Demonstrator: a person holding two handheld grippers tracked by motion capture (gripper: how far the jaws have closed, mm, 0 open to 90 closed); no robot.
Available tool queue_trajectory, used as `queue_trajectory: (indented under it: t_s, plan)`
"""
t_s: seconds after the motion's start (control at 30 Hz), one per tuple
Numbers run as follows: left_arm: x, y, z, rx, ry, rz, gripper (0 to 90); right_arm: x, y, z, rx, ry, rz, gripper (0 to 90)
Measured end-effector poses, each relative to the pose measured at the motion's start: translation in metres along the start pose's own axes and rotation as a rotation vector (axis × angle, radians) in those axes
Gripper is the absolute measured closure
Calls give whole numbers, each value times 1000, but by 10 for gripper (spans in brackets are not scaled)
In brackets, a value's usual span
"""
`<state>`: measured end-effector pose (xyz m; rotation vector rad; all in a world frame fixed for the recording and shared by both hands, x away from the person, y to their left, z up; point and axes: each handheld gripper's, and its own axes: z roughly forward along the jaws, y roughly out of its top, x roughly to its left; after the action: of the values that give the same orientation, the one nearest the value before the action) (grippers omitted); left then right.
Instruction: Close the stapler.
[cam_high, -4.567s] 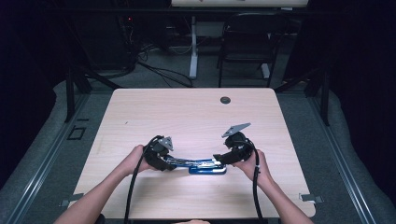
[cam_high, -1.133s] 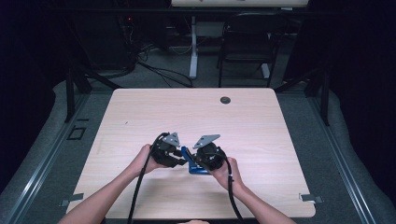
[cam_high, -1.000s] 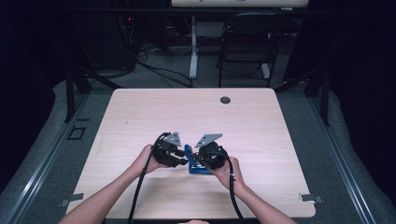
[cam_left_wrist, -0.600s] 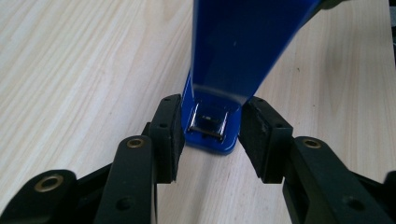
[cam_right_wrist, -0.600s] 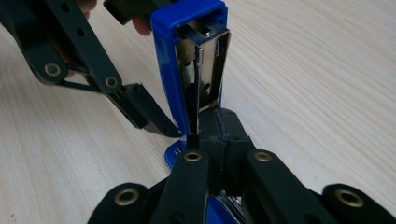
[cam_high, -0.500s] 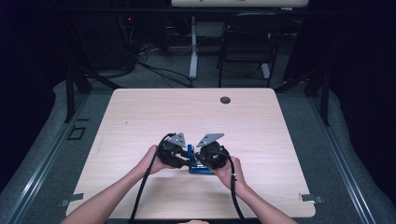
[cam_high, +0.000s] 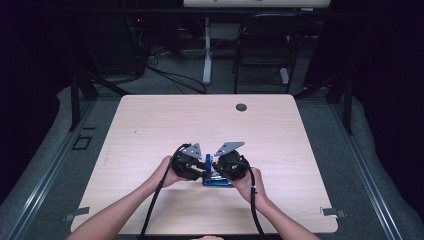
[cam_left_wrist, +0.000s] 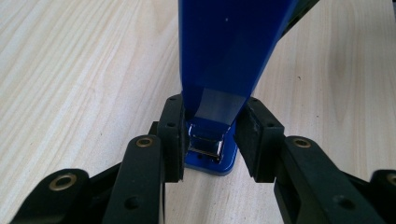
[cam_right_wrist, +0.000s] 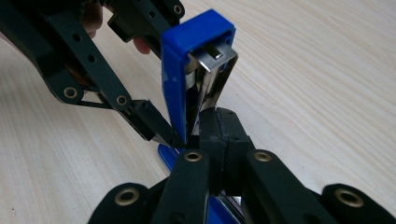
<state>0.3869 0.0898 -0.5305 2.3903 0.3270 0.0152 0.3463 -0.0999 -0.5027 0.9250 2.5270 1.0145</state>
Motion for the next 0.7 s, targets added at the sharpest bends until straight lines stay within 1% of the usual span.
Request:
queue_trajectory:
  t_s: [0.1, 0.13, 0.17, 0.2, 0.4, 0.47, 0.53, 0.57, 0.63, 0.67, 0.7]
  plan:
    - [-1, 1, 2, 2, 1, 4, 647, -2, 0, -3, -11, -2, 2, 897]
    - [-1, 1, 2, 11, -3, 6, 647, -2, 0, -4, -9, -5, 1, 897]
    - [-2, 2, 2, 10, 3, 6, 647, -3, 0, -5, -12, -6, 2, 897]
    - [-2, 2, 3, 7, -1, 6, 647, -4, 0, -6, -15, -8, 5, 895]
    - [-3, 4, 6, 7, 6, 8, 647, -10, -2, -14, -20, -17, 19, 893]
    - [-2, 4, 7, 7, 7, 13, 647, -11, -2, -16, -17, -21, 27, 891]
    - [-3, 5, 8, 7, 7, 10, 647, -14, -3, -19, -4, -23, 23, 888]
    - [-3, 5, 8, 8, 9, 13, 646, -15, -4, -20, -14, -27, 34, 886]
    - [-3, 6, 9, 10, 10, 13, 646, -17, -4, -22, -9, -29, 36, 883]
    - [-4, 6, 9, 8, 11, 10, 645, -18, -5, -23, -14, -31, 42, 883]
    - [-4, 7, 10, 9, 11, 9, 645, -19, -5, -24, -8, -34, 39, 882]
